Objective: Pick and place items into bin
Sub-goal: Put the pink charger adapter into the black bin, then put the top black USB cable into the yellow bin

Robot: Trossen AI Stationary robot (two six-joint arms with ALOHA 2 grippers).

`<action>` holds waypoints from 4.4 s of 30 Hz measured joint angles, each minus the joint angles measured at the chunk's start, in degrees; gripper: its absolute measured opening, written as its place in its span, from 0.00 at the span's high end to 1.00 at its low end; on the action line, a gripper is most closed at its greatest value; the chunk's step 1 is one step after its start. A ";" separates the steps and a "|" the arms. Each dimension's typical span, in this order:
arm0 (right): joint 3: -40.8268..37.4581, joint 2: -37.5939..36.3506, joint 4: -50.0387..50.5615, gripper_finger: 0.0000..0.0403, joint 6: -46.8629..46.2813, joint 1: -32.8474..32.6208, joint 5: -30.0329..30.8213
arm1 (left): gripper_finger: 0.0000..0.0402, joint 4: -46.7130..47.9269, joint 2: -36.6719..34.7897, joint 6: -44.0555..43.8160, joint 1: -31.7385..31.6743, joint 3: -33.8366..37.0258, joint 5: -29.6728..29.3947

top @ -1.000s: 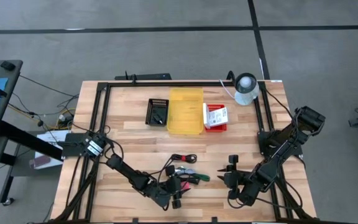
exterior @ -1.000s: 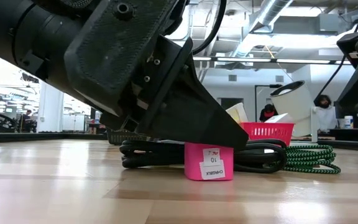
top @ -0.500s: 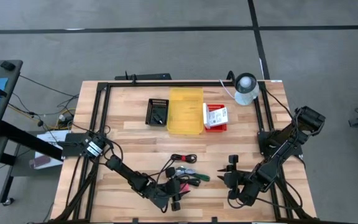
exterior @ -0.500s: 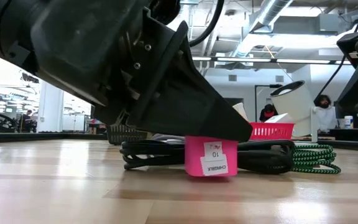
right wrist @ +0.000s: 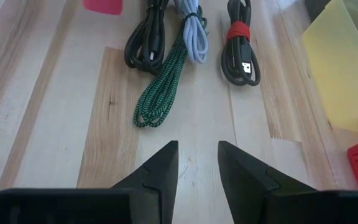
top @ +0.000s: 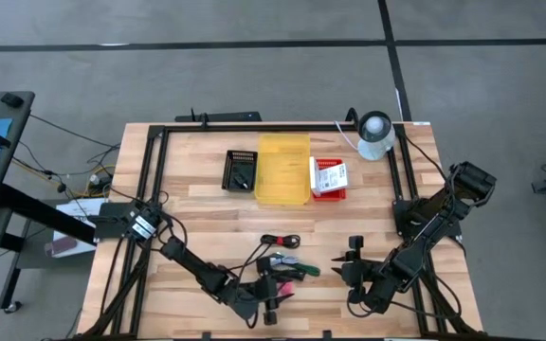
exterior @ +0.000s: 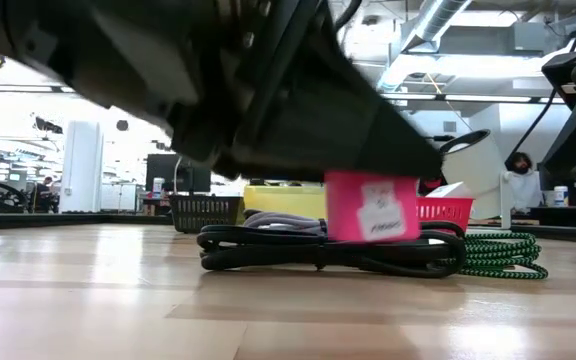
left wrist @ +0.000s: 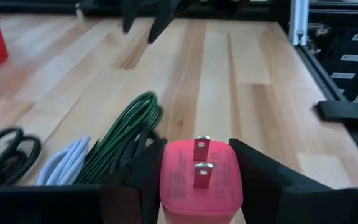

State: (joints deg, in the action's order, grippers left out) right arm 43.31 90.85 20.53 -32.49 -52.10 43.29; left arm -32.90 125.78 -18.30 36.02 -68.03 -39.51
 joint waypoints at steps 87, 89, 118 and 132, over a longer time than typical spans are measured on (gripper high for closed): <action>0.00 0.02 1.76 0.73 0.13 2.18 0.48 | 0.63 76.19 -29.86 8.70 -42.33 -6.41 -0.19; 0.00 0.02 1.77 0.73 0.13 2.87 0.48 | 0.63 75.29 -29.86 9.35 -42.81 -5.75 0.08; 0.00 0.02 1.38 0.73 1.03 6.12 0.24 | 0.57 64.65 -29.77 13.42 -48.55 0.90 6.35; 0.00 0.02 0.29 0.73 0.48 6.12 0.13 | 0.57 63.71 -29.77 13.08 -46.57 0.85 9.46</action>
State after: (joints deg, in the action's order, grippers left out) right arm 43.31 90.87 20.83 -32.01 -45.98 43.42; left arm 30.81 96.01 -5.22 -10.55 -67.18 -30.06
